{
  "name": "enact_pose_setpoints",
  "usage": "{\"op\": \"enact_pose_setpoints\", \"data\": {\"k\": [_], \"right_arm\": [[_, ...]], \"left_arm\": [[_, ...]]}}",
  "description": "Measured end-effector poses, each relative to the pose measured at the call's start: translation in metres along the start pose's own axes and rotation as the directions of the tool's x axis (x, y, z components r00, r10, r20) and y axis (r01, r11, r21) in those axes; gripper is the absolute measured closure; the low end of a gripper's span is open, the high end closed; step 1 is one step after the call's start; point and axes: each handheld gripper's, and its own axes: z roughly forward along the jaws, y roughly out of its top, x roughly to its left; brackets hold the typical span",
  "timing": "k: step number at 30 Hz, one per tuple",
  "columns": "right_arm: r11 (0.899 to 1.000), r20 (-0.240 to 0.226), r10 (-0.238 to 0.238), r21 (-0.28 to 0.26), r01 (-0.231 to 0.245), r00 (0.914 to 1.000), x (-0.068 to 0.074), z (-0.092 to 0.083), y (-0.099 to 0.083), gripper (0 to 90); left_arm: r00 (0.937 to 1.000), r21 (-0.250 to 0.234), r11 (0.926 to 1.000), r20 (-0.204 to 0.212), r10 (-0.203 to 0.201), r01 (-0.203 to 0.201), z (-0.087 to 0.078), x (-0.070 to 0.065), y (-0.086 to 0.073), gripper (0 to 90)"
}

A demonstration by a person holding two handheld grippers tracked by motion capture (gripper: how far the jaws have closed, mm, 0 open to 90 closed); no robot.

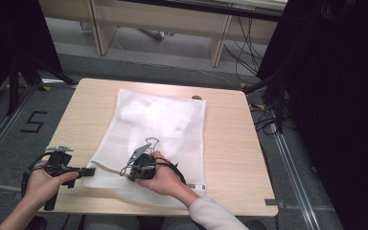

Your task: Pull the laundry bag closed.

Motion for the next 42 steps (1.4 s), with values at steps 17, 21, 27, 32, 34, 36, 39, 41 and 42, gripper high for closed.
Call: {"op": "enact_pose_setpoints", "data": {"k": [17,21,27,32,34,36,39,41,42], "right_arm": [[1.0,0.009,0.011,0.002,-0.011,0.9999,-0.003,-0.014,-0.01,82.7],[1.0,0.015,0.019,0.007,-0.019,0.9997,-0.002,-0.016,-0.011,82.7],[1.0,0.013,0.024,0.009,-0.024,0.9996,-0.002,-0.017,-0.012,82.7],[1.0,0.015,0.004,0.013,-0.004,0.9999,-0.003,-0.019,-0.012,82.7],[1.0,0.015,0.008,0.01,-0.008,0.9999,-0.004,-0.021,-0.014,82.7],[1.0,0.014,0.014,0.007,-0.014,0.9998,-0.006,-0.023,-0.015,82.7],[1.0,0.014,0.016,0.01,-0.016,0.9998,-0.007,-0.026,-0.016,82.8],[1.0,0.014,0.017,0.009,-0.017,0.9998,-0.007,-0.026,-0.017,82.7],[1.0,0.013,0.014,0.012,-0.014,0.9998,-0.007,-0.026,-0.018,82.7]], "left_arm": [[1.0,0.004,1.0,0.003,-0.003,0.003,0.0,0.001,0.0,85.9],[1.0,0.005,1.0,0.005,-0.007,0.007,0.0,0.001,0.0,86.0],[1.0,0.003,1.0,0.001,-0.003,0.003,0.0,0.001,0.0,85.9],[1.0,0.002,1.0,0.0,-0.007,0.007,0.0,0.001,-0.001,85.9],[1.0,0.004,1.0,0.003,-0.007,0.007,0.0,0.002,-0.001,85.9],[1.0,0.0,1.0,-0.003,-0.006,0.006,0.0,0.001,-0.001,85.9],[1.0,0.002,1.0,-0.003,-0.006,0.006,0.0,0.001,-0.001,85.9],[1.0,0.005,1.0,-0.003,-0.005,0.005,0.0,0.001,-0.001,85.8],[1.0,0.005,1.0,-0.003,-0.005,0.005,0.0,0.001,-0.001,85.9]]}}
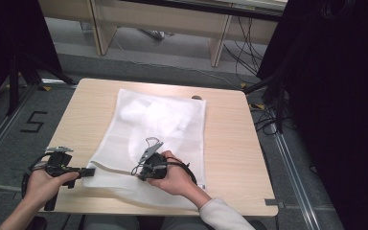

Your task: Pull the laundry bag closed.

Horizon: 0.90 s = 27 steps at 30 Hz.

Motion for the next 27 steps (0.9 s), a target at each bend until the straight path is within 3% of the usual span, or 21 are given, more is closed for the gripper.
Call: {"op": "enact_pose_setpoints", "data": {"k": [27], "right_arm": [[1.0,0.003,0.001,0.007,-0.001,1.0,-0.0013,-0.0083,-0.0072,82.7]], "left_arm": [[1.0,0.0,1.0,0.007,-0.006,0.006,-0.0001,0.0008,-0.0001,85.9]]}}
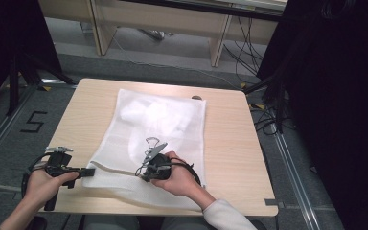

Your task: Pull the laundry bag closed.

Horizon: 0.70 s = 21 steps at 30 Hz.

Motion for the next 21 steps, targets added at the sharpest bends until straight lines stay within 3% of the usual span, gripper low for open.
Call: {"op": "enact_pose_setpoints", "data": {"k": [21], "right_arm": [[1.0,0.005,0.023,0.012,-0.023,0.9997,-0.003,-0.008,-0.012,82.7]], "left_arm": [[1.0,0.003,1.0,-0.006,0.002,-0.002,0.0,0.0,0.0,85.9]]}}
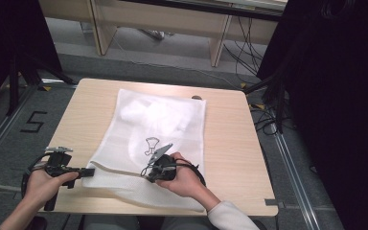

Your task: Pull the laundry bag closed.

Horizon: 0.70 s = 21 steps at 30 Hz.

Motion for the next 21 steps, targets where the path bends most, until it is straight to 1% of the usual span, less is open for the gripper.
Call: {"op": "enact_pose_setpoints", "data": {"k": [3,4,5,6,8,11,12,13,14,18,21], "right_arm": [[1.0,0.001,0.003,0.002,-0.003,1.0,0.0006,0.0002,-0.0004,82.7],[1.0,0.0,-0.002,-0.005,0.002,1.0,-0.0003,0.0,-0.0008,82.7],[1.0,0.0,0.008,0.005,-0.008,1.0,0.0002,-0.0011,-0.0008,82.7],[1.0,-0.001,0.0,0.001,0.0,1.0,-0.0007,-0.0013,-0.0011,82.7],[1.0,0.001,0.004,0.002,-0.004,1.0,-0.0009,-0.0018,-0.0021,82.7],[1.0,-0.001,0.029,0.011,-0.029,0.9996,0.0001,-0.0027,-0.0035,82.7],[1.0,0.003,0.02,0.014,-0.02,0.9998,-0.0002,-0.0026,-0.0035,82.7],[1.0,0.0,0.021,0.011,-0.021,0.9998,-0.0004,-0.0026,-0.0038,82.7],[1.0,-0.001,0.009,0.006,-0.009,1.0,-0.0012,-0.0024,-0.0038,82.7],[1.0,-0.001,0.005,0.002,-0.005,1.0,-0.0021,-0.0025,-0.0042,82.7],[1.0,-0.003,0.004,0.004,-0.004,1.0,-0.0019,-0.0025,-0.0042,82.7]], "left_arm": [[1.0,-0.003,1.0,0.002,-0.002,0.002,-0.0001,0.0001,-0.0001,85.9],[1.0,0.0,1.0,0.001,0.001,-0.001,-0.0001,0.0,0.0,85.8],[1.0,-0.001,1.0,0.002,-0.002,0.002,0.0,0.0001,0.0,85.9],[1.0,-0.001,1.0,0.003,-0.003,0.003,0.0,0.0003,-0.0001,85.8],[1.0,0.001,1.0,0.003,-0.001,0.001,0.0001,0.0002,-0.0001,85.9],[1.0,-0.001,1.0,0.001,-0.001,0.001,0.0002,-0.0003,-0.0001,85.9],[1.0,-0.007,1.0,-0.005,-0.001,0.001,0.0005,-0.0006,-0.0003,85.9],[1.0,0.0,1.0,0.005,-0.003,0.003,0.0,0.0003,-0.0003,85.8],[1.0,-0.001,1.0,0.005,-0.003,0.003,-0.0001,0.0003,-0.0003,85.8],[1.0,-0.008,1.0,0.001,-0.003,0.003,0.0,0.0003,-0.0004,85.9],[1.0,-0.002,1.0,0.004,-0.002,0.002,-0.0002,0.0004,-0.0002,85.8]]}}
